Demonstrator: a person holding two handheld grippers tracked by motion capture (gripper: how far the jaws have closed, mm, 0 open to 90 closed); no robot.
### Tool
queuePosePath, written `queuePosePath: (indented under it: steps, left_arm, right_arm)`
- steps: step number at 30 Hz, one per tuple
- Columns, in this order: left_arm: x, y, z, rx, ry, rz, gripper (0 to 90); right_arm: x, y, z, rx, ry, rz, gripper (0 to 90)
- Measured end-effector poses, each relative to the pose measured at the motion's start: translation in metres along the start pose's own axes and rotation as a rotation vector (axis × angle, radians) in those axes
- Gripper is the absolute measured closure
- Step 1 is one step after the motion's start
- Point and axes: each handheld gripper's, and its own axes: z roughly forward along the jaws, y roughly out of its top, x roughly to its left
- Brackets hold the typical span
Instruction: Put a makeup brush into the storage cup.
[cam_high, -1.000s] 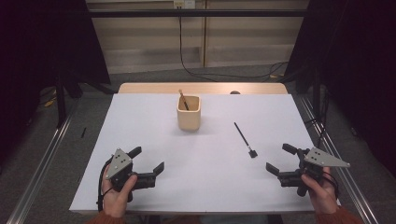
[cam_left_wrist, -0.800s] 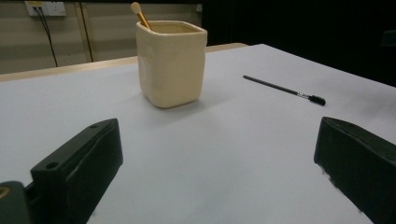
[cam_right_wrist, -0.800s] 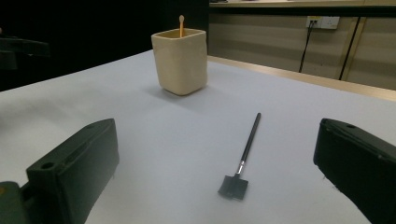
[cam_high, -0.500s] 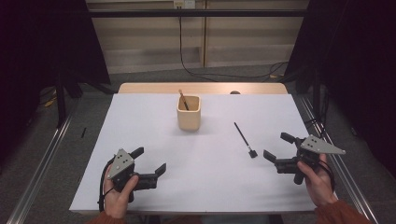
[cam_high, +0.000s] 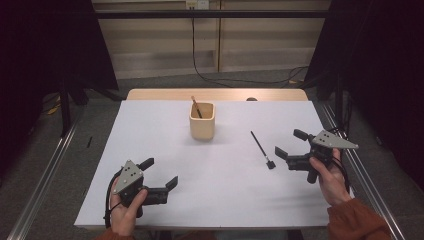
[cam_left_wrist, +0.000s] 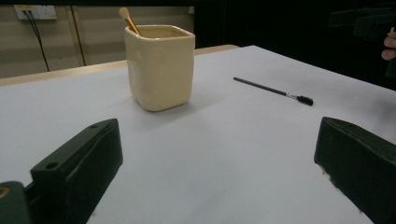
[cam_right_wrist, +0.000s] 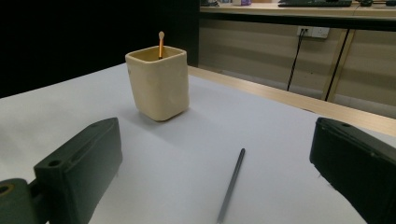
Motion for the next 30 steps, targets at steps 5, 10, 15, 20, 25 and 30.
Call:
queuePosePath:
  steps: [5, 10, 15, 20, 25, 30]
  left_arm:
    - [0.000, 0.000, 0.000, 0.003, -0.001, 0.007, 1.1]
    - [0.000, 0.000, 0.001, 0.009, -0.008, 0.009, 1.1]
    - [0.002, 0.000, 0.000, 0.001, -0.002, 0.008, 1.1]
    - [0.000, 0.000, -0.001, -0.019, -0.022, -0.004, 1.1]
    - [0.000, 0.000, 0.000, -0.011, -0.012, 0.022, 1.0]
    - [0.001, -0.001, 0.000, -0.006, -0.010, 0.025, 1.0]
  right_arm:
    - [-0.005, 0.007, 0.011, -0.001, -0.004, 0.003, 2.4]
    - [-0.009, 0.013, 0.024, -0.013, -0.017, -0.007, 2.5]
    - [-0.013, 0.018, 0.035, -0.008, -0.022, -0.005, 2.9]
    - [-0.017, 0.026, 0.048, 0.017, -0.022, -0.031, 2.6]
    - [-0.022, 0.032, 0.058, 0.036, -0.018, -0.032, 2.8]
    - [-0.026, 0.036, 0.065, 0.123, -0.012, -0.038, 3.6]
